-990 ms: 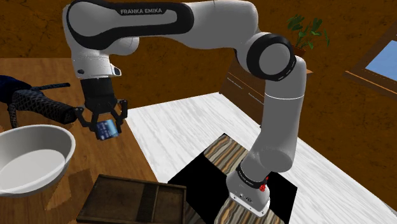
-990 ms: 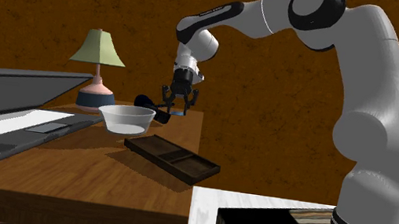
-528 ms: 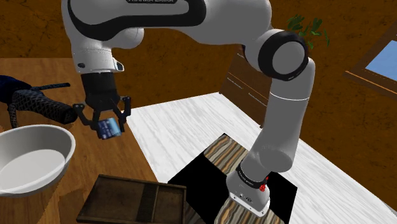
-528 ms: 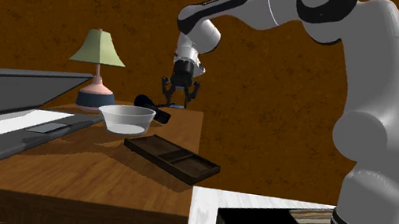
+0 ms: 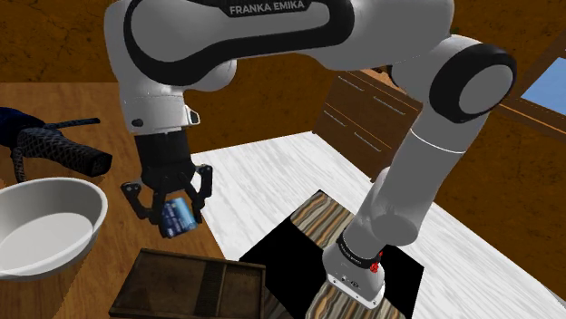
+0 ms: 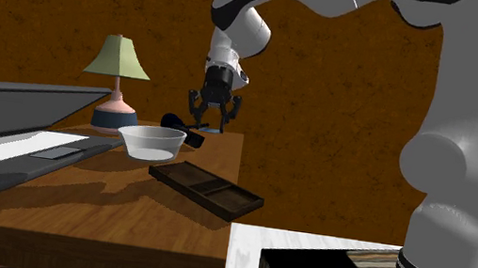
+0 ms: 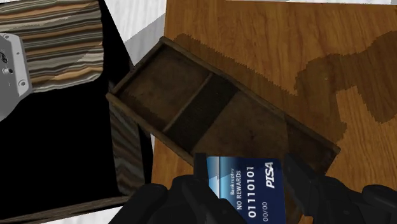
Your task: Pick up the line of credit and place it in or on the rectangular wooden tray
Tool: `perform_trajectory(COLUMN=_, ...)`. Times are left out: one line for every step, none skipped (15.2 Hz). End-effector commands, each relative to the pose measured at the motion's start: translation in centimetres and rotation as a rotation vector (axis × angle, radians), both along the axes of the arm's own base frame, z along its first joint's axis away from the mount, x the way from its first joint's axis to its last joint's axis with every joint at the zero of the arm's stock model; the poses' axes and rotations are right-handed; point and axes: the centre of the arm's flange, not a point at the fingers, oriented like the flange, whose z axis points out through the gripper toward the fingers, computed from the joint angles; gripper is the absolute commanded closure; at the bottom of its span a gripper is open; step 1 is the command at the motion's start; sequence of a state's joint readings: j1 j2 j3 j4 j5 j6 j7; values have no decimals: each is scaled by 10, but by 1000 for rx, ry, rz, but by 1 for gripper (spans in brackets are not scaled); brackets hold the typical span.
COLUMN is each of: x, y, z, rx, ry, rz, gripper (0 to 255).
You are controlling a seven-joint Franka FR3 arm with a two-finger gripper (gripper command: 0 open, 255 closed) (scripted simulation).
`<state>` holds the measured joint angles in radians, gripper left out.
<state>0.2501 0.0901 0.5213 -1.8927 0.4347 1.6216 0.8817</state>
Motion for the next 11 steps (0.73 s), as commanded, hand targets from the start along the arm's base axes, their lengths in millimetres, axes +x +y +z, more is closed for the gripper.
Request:
perform_trajectory(x=-26, y=2, z=2, rx=0, ry=0, rz=-1, gripper=255)
perform_trajectory(x=-39, y=4, z=3, rx=0, ry=0, rz=-1, gripper=255)
perform_trajectory(x=-52, y=5, z=4, rx=0, ry=0, rz=-1, gripper=255)
perform_trajectory(x=-65, y=7, z=5, rx=0, ry=0, rz=-1, gripper=255)
perform_trajectory(x=-78, y=9, z=6, rx=0, ry=0, rz=-1, gripper=255)
perform_trajectory(x=-91, y=11, z=7, rx=0, ry=0, rz=-1, gripper=255)
perform_trajectory(x=-103, y=12, z=8, rx=0, ry=0, rz=-1, gripper=255)
perform_trajectory(x=-103, y=12, z=3, rx=0, ry=0, rz=-1, gripper=255)
perform_trajectory(x=-103, y=12, z=-2, rx=0, ry=0, rz=-1, gripper=255)
perform_trajectory(x=-103, y=12, z=-8, rx=0, ry=0, rz=-1, gripper=255)
perform_trajectory(x=-103, y=12, z=-13, rx=0, ry=0, rz=-1, gripper=255)
